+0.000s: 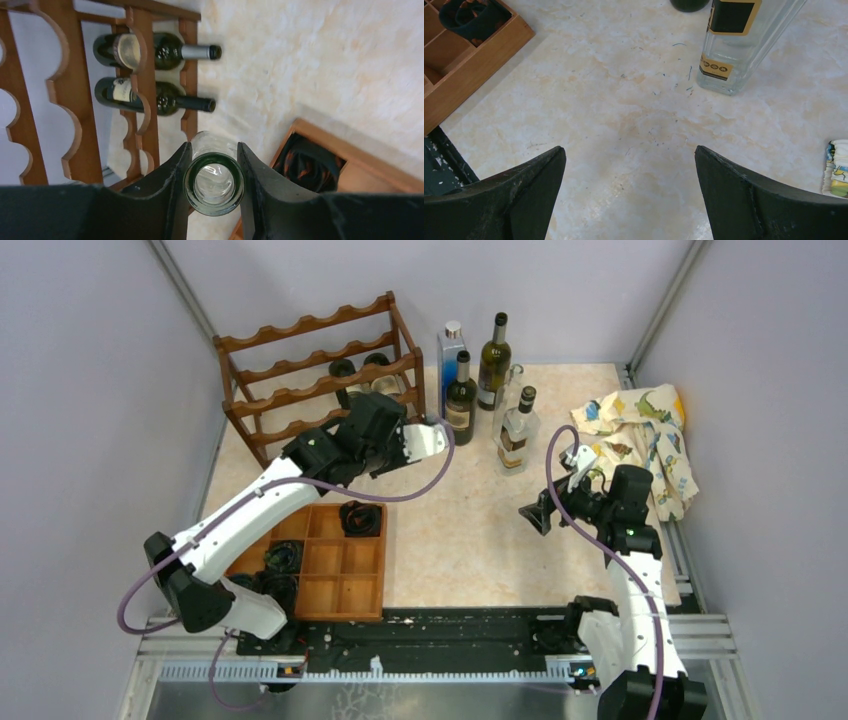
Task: Put the wine bottle on the wine rack
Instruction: Pick up the wine bottle from the center of the board.
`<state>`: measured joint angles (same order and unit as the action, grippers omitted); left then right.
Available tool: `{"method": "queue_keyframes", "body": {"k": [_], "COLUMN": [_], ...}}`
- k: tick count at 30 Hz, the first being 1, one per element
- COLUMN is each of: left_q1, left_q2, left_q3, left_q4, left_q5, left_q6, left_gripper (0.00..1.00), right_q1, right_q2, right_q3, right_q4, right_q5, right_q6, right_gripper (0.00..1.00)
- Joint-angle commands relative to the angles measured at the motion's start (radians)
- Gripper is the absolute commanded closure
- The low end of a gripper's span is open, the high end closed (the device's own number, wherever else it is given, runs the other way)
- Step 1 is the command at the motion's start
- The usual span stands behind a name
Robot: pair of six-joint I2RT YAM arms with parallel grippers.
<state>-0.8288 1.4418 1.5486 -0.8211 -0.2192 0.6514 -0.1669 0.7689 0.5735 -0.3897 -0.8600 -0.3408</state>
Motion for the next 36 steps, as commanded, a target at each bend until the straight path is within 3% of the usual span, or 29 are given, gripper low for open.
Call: {"method": "queue_keyframes", "body": {"k": [1, 11, 36], "left_q1": [-0.002, 0.033, 0.132], "left_q2": [-0.038, -0.081, -0.033], "left_q3": [-0.112, -0.330, -0.526], "left_q4": [0.100, 0.307, 0.592], "left_q5": [-0.117, -0.101, -0.116], "left_q6": [0.201, 0.366, 0.557], "left_gripper": [1.00, 1.00, 1.00], "right_q1": [-0.008, -0.008, -0.008], "right_q2": [0.000, -0.001, 0.007], "right_q3": [0.011, 0.011, 0.011], "right_q4": [0.025, 0.023, 0.021], "right_q5": [-0.013, -0.008, -0.008], "right_q6": [-0.021, -0.025, -0.028], "right_gripper": [0.02, 0.02, 0.02]}}
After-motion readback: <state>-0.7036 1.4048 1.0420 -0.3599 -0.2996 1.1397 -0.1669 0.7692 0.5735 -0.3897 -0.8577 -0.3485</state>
